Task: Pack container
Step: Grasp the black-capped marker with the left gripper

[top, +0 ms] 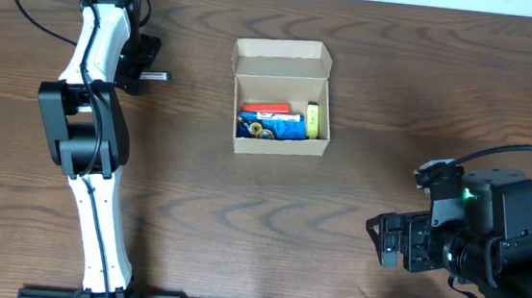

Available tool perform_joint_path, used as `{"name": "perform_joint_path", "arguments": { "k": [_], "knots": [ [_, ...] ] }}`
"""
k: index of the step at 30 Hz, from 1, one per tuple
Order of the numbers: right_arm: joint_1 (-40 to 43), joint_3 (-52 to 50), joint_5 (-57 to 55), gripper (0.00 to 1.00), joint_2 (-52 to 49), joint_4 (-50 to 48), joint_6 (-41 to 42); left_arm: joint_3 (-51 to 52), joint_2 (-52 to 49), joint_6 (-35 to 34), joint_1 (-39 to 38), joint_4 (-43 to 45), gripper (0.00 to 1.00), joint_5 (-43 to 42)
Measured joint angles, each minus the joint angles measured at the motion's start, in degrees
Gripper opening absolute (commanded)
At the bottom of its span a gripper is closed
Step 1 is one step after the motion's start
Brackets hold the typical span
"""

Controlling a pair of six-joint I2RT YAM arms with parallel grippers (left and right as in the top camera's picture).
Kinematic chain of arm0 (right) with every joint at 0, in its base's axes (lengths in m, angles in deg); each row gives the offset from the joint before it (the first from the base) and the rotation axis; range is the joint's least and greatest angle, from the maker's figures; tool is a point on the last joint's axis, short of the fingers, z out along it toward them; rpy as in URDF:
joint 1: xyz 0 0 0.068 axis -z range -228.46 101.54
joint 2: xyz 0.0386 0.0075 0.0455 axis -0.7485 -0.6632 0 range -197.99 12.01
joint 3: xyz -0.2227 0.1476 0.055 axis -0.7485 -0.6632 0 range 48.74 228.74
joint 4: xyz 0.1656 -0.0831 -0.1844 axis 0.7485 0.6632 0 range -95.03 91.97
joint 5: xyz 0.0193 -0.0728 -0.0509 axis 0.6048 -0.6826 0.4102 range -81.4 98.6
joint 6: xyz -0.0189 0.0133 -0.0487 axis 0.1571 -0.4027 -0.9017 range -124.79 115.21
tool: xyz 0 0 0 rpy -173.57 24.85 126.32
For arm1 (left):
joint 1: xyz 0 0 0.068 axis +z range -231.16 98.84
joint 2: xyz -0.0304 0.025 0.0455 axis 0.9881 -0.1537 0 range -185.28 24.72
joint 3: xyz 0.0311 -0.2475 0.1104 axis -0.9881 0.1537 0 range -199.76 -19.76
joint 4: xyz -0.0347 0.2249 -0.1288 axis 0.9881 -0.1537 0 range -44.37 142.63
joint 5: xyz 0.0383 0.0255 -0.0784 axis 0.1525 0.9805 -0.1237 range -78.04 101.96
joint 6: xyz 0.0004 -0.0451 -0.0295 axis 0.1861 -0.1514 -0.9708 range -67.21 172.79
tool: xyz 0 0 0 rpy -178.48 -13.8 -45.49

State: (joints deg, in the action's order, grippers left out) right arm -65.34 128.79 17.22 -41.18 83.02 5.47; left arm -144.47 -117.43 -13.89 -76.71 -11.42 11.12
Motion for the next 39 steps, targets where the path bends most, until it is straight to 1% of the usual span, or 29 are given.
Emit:
{"name": "perform_joint_path", "arguments": {
  "k": [8,10,16,21,30,33,36,39],
  "knots": [
    [0.0,0.02,0.0,0.99,0.0,0.0,0.0,0.33,0.0,-0.02,0.0,0.66,0.88,0.0],
    [0.0,0.0,0.0,0.99,0.0,0.0,0.0,0.81,0.0,-0.02,0.0,1.2,0.86,0.0],
    [0.0,0.02,0.0,0.99,0.0,0.0,0.0,2.32,-0.07,-0.26,0.0,1.57,0.79,0.0],
    [0.0,0.0,0.0,0.99,0.0,0.0,0.0,2.45,-0.07,-0.63,0.0,1.77,0.66,0.07],
    [0.0,0.0,0.0,0.99,0.0,0.0,0.0,3.26,-0.07,-0.48,0.0,2.6,0.63,0.46],
    [0.0,0.02,0.0,0.99,0.0,0.0,0.0,3.5,-0.04,-0.42,0.0,2.89,0.57,0.68],
    [0.0,0.0,0.0,0.99,0.0,0.0,0.0,3.93,0.17,-0.55,0.0,3.17,0.46,0.9],
    [0.0,0.02,0.0,0.99,0.0,0.0,0.0,4.24,0.31,-0.48,0.0,3.28,0.38,1.07]
  ]
}}
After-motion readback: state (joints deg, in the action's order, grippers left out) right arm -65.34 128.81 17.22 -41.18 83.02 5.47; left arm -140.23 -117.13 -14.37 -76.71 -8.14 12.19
